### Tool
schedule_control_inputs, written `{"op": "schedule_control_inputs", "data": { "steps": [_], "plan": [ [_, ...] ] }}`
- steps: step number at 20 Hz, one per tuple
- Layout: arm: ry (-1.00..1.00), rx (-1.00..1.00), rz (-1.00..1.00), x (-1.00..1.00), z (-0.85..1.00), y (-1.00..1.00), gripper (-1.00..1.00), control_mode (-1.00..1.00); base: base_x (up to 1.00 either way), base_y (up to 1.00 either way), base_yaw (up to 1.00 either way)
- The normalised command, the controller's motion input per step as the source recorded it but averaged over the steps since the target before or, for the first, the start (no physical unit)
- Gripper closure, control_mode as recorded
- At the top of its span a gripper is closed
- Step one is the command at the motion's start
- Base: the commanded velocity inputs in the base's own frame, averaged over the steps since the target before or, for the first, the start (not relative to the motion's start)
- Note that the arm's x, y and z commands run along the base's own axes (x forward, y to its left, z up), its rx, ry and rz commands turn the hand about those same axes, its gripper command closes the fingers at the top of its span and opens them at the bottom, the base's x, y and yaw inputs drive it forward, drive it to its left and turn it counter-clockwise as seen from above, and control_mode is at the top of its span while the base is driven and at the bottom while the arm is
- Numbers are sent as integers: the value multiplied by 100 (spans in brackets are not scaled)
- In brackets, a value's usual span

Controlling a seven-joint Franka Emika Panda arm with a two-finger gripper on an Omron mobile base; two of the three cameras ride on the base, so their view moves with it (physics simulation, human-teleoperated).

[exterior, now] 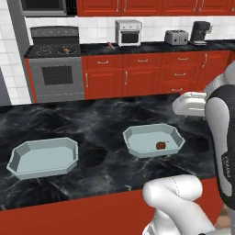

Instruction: Place the cold items (broccoli and pear) from the fridge in one tupperware on the dining counter. Place the warm items (hot dog and kebab skewer) in the stove area in another tupperware.

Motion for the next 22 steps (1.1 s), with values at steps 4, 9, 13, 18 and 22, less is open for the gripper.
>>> {"op": "schedule_control_inputs", "data": {
  "steps": [4,9,13,18,22],
  "plan": [
    [85,0,15,73,-44,-19,100,-100,0,0,0],
    [62,0,12,64,-62,-16,100,-100,0,0,0],
    [22,0,6,46,-68,-10,100,-100,0,0,0],
    [1,0,5,49,-56,-6,100,-100,0,0,0],
    [-8,0,3,51,-54,0,100,-100,0,0,0]
  ]
}}
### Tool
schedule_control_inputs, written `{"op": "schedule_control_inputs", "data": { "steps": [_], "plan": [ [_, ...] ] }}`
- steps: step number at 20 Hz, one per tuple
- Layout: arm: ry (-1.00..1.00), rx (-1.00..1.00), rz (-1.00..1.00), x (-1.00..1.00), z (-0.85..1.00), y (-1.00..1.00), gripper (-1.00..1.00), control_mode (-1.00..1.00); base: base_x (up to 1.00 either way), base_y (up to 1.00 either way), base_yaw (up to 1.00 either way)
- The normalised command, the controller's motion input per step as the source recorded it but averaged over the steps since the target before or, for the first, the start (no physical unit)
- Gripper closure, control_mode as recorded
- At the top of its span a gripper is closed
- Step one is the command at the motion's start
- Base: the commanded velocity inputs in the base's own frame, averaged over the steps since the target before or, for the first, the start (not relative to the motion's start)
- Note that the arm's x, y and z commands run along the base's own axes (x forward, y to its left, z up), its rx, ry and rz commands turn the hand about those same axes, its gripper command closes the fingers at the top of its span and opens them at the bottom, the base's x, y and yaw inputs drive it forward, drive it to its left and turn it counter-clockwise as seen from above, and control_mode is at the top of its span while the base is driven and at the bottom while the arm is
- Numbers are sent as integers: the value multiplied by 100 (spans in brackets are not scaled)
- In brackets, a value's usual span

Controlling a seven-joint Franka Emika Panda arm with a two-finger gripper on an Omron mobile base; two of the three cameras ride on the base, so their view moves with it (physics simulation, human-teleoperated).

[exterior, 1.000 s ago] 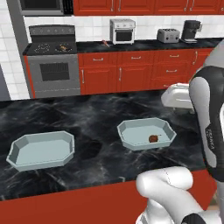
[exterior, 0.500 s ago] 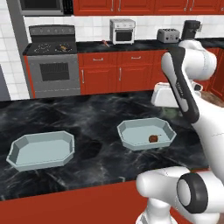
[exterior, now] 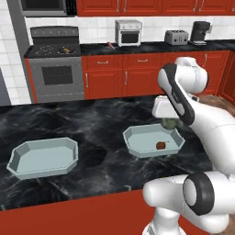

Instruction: Place the cold items (broccoli and pear) from the fridge in one tupperware on the dining counter. Place the warm items (hot dog and kebab skewer) in the stove area in another tupperware.

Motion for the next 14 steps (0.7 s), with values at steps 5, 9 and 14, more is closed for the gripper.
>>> {"op": "schedule_control_inputs", "data": {
  "steps": [5,9,14],
  "plan": [
    [-8,0,3,45,-53,0,100,-100,0,0,0],
    [-7,0,1,43,-48,-1,100,-100,0,0,0],
    [0,0,1,40,-31,0,100,-100,0,0,0]
  ]
}}
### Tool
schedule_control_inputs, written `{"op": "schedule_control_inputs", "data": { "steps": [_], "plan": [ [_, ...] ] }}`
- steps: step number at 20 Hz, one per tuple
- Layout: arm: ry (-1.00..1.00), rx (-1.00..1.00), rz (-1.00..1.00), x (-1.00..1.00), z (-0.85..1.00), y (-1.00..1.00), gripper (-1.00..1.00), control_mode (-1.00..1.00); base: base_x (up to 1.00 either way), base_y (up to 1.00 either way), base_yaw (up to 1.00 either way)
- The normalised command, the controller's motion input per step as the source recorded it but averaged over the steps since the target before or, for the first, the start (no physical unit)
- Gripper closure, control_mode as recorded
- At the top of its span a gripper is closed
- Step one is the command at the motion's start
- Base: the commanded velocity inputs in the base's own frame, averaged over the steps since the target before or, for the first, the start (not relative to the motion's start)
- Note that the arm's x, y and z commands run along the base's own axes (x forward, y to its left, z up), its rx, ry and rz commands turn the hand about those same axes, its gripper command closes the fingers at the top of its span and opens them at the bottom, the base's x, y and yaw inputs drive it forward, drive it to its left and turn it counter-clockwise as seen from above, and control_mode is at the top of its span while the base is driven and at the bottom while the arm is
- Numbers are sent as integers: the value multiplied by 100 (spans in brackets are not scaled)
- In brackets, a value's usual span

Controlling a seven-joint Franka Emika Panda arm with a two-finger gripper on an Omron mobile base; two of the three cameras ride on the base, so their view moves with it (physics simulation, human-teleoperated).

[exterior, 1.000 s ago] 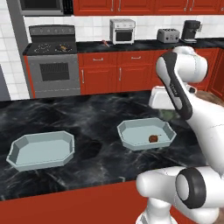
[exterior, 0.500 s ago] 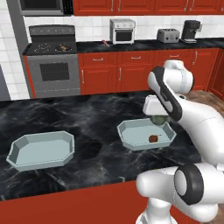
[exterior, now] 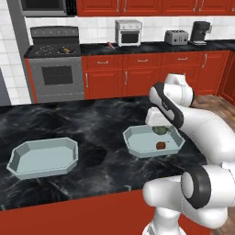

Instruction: Place the cold items (broccoli and pear) from the fridge in one tupperware on the dining counter. Place the warm items (hot dog and kebab skewer) in the stove area in another tupperware.

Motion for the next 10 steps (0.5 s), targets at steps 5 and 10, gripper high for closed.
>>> {"op": "schedule_control_inputs", "data": {
  "steps": [5,10],
  "plan": [
    [0,0,0,32,-34,0,100,-100,0,0,0],
    [0,0,0,22,-43,0,100,-100,0,0,0]
  ]
}}
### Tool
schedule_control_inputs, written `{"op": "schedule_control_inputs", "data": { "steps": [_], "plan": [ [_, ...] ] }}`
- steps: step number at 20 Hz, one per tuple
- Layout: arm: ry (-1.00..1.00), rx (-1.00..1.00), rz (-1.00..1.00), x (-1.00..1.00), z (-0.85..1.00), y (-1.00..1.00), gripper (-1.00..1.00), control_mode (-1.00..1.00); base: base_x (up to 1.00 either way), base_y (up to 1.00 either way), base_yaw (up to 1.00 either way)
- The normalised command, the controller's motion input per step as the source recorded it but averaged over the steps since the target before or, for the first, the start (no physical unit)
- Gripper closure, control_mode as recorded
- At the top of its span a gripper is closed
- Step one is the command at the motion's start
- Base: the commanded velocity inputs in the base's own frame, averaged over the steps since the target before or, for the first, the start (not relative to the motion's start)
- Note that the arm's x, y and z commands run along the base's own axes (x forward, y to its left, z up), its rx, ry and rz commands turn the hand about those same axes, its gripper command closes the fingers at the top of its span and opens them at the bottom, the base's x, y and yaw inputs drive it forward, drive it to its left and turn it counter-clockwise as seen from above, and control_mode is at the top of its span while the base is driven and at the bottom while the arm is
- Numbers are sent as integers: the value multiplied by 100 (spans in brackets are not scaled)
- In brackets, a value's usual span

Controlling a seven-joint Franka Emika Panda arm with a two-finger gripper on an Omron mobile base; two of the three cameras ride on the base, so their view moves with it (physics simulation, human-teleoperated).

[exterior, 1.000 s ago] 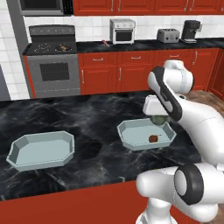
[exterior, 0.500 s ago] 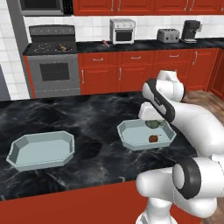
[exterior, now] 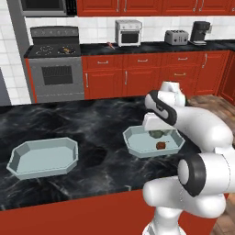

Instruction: Place the cold items (broccoli and pear) from the fridge in one tupperware on the dining counter. Place the warm items (hot dog and kebab skewer) in the stove area in another tupperware.

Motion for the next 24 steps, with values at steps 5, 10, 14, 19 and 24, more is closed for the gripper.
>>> {"op": "schedule_control_inputs", "data": {
  "steps": [5,10,14,19,24],
  "plan": [
    [0,0,0,24,-40,0,100,-100,0,0,0],
    [0,-1,0,27,-34,0,100,-100,0,0,0],
    [0,0,0,33,-30,0,100,-100,0,0,0],
    [0,0,0,36,-30,0,100,-100,0,0,0],
    [0,0,0,32,-29,0,100,-100,0,0,0]
  ]
}}
